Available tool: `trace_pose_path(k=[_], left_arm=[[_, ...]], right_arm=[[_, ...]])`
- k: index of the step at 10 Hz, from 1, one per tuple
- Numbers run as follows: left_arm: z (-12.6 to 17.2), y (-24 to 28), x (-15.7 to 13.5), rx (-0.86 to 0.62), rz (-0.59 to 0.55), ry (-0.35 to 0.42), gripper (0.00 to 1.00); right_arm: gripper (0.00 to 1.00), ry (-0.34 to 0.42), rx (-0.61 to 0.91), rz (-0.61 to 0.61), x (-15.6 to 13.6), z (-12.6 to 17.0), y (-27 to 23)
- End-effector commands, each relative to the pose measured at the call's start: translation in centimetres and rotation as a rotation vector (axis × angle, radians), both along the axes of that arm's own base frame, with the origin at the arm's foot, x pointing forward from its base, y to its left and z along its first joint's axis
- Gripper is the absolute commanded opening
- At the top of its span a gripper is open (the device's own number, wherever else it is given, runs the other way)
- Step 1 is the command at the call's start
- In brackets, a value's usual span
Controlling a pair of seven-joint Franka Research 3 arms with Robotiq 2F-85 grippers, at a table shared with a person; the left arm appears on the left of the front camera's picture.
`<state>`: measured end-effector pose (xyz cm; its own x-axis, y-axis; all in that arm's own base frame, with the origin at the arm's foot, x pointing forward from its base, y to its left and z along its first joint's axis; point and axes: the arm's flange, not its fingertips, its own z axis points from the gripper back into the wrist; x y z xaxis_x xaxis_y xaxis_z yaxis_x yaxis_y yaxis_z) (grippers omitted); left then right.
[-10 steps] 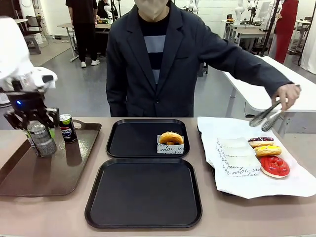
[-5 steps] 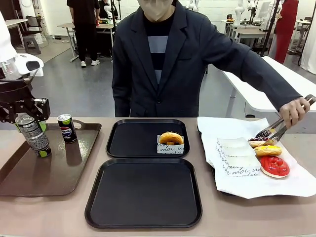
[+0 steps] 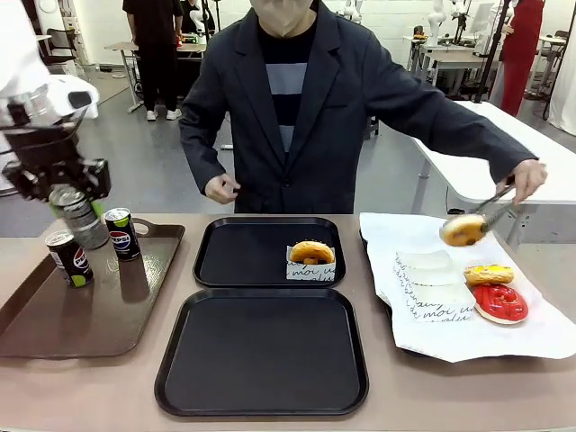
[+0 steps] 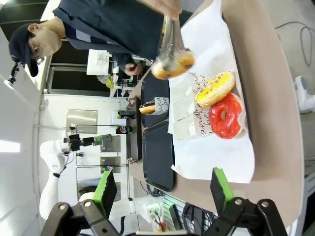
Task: Set up donuts and drinks on trays.
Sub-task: Pick up one Pepsi coke and place it on the Flat Tray.
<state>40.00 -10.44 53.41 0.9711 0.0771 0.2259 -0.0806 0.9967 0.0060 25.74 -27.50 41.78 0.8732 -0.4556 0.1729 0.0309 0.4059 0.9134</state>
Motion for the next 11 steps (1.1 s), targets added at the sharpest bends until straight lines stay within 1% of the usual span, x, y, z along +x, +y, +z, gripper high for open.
trace_pose_path(k=[1, 3, 4, 5, 6, 7, 8, 9, 10, 11], left_arm=[[1.2, -3.2, 4.0, -0.004, 0.023, -0.030, 0.59], [0.8, -7.3, 7.7, -0.024, 0.015, -0.038, 0.59], [0.0, -9.4, 9.2, -0.025, 0.004, -0.037, 0.59], [-0.9, -10.9, 10.3, -0.029, -0.018, -0.032, 0.59], [-2.2, -11.8, 10.8, -0.037, -0.028, 0.002, 0.59], [-3.1, -10.8, 9.9, 0.013, -0.014, 0.048, 0.59], [-3.7, -8.2, 7.5, 0.049, -0.026, 0.135, 0.59], [-4.5, -5.2, 4.3, 0.072, -0.078, 0.160, 0.59], [-5.5, -2.3, 1.3, 0.049, -0.120, 0.183, 0.59], [-6.3, 0.1, -1.3, -0.005, -0.150, 0.210, 0.59]], right_arm=[[1.00, 0.006, 0.004, 0.009, -0.2, 0.0, -0.2], [1.00, 0.006, 0.004, 0.009, -0.2, 0.0, -0.2], [1.00, 0.006, 0.004, 0.009, -0.2, 0.0, -0.2], [1.00, 0.006, 0.004, 0.009, -0.2, 0.0, -0.2], [1.00, 0.006, 0.004, 0.009, -0.2, 0.0, -0.2], [1.00, 0.006, 0.004, 0.009, -0.2, 0.0, -0.2], [1.00, 0.006, 0.004, 0.009, -0.2, 0.0, -0.2], [1.00, 0.006, 0.004, 0.009, -0.2, 0.0, -0.2], [1.00, 0.006, 0.004, 0.009, -0.2, 0.0, -0.2], [1.00, 0.006, 0.004, 0.009, -0.2, 0.0, -0.2]])
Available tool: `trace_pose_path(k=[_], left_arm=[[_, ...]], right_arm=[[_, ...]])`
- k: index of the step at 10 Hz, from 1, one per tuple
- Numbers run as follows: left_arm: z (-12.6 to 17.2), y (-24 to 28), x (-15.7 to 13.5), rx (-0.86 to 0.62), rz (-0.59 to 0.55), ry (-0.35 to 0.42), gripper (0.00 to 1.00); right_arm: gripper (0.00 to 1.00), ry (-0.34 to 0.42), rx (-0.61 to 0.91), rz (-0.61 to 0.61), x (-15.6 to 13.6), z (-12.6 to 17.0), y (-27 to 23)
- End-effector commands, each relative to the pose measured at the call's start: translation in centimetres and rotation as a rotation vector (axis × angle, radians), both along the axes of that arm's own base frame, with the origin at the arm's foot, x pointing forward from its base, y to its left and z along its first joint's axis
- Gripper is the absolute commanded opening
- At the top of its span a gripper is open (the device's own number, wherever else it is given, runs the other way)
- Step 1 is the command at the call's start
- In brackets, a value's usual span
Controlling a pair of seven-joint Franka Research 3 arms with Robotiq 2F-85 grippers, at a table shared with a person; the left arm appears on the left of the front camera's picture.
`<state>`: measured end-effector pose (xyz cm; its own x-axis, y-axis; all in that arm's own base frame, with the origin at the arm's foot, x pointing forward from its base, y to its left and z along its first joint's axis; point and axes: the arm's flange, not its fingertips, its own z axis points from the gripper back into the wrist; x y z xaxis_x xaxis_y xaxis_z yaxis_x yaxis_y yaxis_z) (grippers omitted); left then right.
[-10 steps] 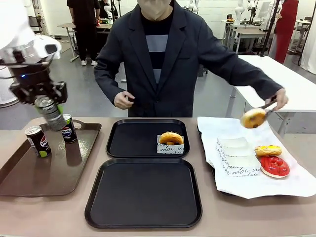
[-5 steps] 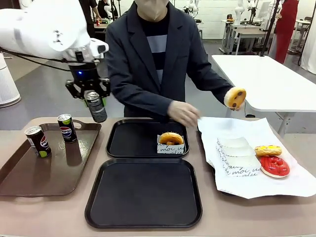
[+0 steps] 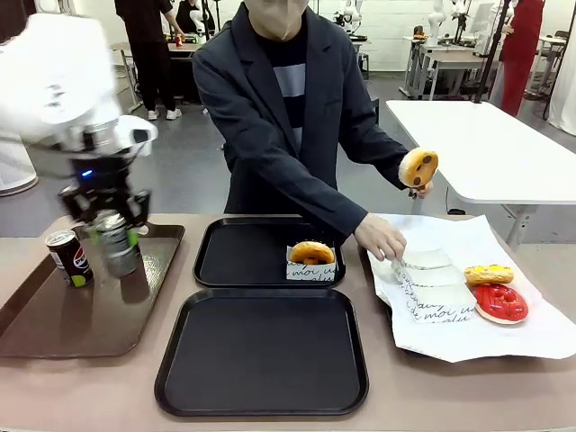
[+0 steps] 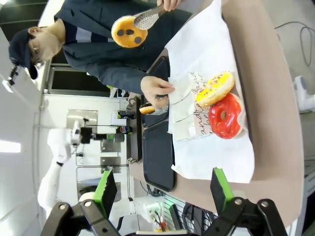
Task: Set up donuts and drinks on trays.
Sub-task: Pick up one Pepsi coke and place it on the Flat Tray.
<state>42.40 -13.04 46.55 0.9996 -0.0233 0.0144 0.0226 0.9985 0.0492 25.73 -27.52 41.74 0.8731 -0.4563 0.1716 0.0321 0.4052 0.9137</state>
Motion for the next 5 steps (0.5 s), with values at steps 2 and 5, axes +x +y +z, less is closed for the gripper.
trace_pose_path(k=[2, 5], left_arm=[[-0.5, 5.3, -5.3, -0.094, -0.012, -0.017, 0.59], [-1.3, 5.9, -5.9, -0.076, 0.000, 0.013, 0.59]], right_arm=[[1.00, 0.005, 0.003, 0.010, -0.2, 0.0, -0.1], [1.00, 0.005, 0.003, 0.010, -0.2, 0.0, -0.1]])
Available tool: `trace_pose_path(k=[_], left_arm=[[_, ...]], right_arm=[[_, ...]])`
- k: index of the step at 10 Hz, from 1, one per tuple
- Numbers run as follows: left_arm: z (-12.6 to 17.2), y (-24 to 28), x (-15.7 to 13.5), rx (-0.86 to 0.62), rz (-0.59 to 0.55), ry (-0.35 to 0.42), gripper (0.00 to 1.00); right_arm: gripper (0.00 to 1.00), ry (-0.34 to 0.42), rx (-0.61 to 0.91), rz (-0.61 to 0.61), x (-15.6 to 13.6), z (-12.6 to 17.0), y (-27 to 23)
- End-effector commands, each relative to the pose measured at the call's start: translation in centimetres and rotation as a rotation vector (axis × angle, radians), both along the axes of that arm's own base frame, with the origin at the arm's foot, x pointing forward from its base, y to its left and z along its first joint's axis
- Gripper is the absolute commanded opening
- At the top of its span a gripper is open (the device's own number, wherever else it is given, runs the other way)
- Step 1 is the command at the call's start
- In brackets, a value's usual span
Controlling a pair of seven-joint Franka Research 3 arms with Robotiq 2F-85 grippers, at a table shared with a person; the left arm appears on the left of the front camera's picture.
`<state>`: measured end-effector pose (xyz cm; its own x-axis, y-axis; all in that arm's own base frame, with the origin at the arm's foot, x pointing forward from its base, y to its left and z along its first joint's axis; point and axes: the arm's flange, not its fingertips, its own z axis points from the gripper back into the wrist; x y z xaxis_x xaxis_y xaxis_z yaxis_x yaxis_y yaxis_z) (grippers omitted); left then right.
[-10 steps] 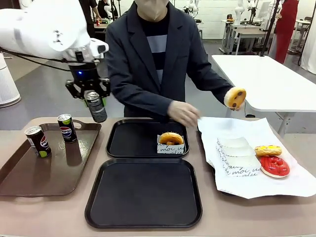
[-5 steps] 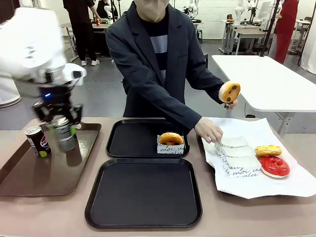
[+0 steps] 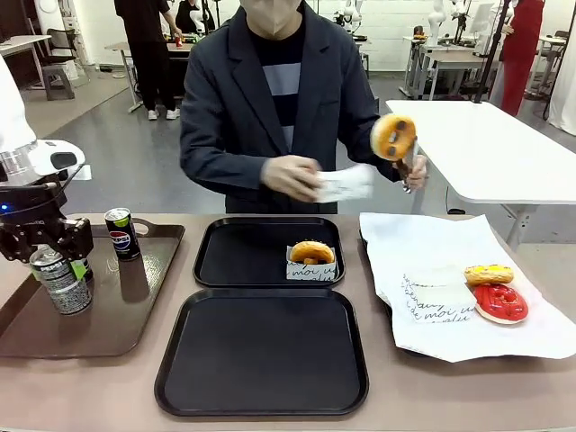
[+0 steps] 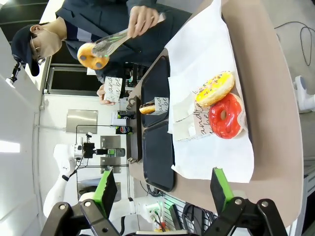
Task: Set up donuts and drinks on trays.
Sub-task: Pick up one Pepsi coke and place it on the Flat Tray.
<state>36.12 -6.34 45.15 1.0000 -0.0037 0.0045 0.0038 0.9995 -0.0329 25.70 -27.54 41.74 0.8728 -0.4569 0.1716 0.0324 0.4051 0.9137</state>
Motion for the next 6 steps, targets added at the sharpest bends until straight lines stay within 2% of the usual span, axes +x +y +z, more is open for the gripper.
trace_pose_path(k=[1, 6], left_arm=[[0.13, -0.76, 0.35, 0.006, -0.019, 0.001, 0.59], [0.13, -0.76, 0.35, 0.006, -0.019, 0.001, 0.59]], right_arm=[[1.00, 0.005, 0.003, 0.010, -0.13, -0.01, -0.13], [1.00, 0.005, 0.003, 0.010, -0.13, -0.01, -0.13]])
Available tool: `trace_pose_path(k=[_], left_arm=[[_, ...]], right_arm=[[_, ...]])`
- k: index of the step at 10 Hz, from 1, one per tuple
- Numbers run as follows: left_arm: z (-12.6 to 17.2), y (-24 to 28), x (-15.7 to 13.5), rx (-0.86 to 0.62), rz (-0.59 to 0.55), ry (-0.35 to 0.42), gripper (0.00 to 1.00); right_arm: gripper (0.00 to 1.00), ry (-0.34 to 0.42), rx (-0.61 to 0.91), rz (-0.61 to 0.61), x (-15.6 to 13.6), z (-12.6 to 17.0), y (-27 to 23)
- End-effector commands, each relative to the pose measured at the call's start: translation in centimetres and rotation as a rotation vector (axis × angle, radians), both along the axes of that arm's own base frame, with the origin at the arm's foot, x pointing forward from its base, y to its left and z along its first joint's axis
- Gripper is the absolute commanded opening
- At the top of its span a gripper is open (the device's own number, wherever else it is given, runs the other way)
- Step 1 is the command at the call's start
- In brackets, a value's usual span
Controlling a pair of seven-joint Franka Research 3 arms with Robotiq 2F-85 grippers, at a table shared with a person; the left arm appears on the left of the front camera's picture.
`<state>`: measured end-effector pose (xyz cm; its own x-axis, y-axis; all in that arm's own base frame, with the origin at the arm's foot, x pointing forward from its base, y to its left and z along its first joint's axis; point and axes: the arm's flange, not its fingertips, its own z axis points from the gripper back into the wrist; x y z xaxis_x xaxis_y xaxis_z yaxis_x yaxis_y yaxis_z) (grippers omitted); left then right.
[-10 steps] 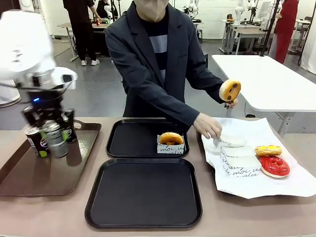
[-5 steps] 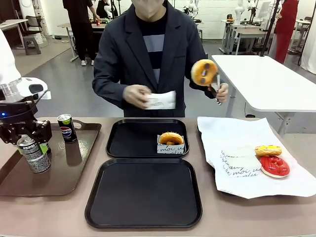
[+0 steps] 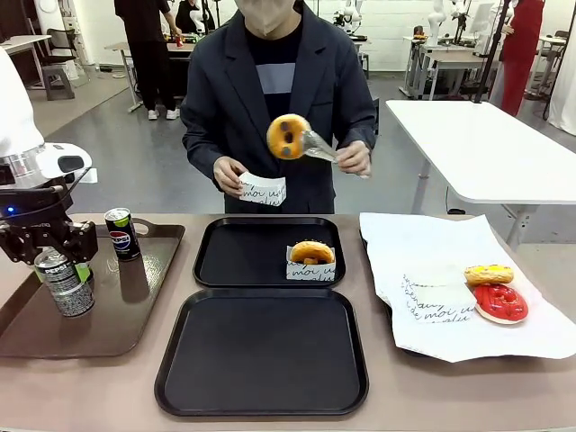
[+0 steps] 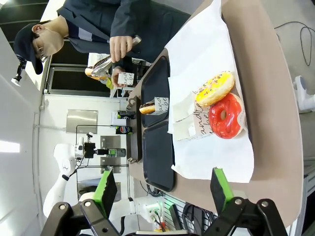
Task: Set up donuts and drinks on trays.
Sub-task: Pick up one Pepsi coke and place it on the Flat Tray.
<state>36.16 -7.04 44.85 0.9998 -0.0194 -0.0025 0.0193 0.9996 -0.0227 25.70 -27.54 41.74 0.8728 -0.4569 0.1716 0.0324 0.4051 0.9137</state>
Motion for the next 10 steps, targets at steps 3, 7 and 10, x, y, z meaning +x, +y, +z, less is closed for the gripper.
trace_pose_path(k=[3, 7, 10], left_arm=[[1.5, -1.8, 2.2, 0.022, 0.029, -0.019, 0.59], [4.2, -7.9, 8.5, -0.040, 0.010, -0.082, 0.59], [3.0, -11.1, 13.6, -0.170, 0.002, -0.084, 0.59]], right_arm=[[1.00, 0.005, 0.003, 0.010, -0.1, 0.0, -0.1], [1.00, 0.005, 0.003, 0.010, -0.1, 0.0, -0.1], [1.00, 0.005, 0.003, 0.010, -0.1, 0.0, -0.1]])
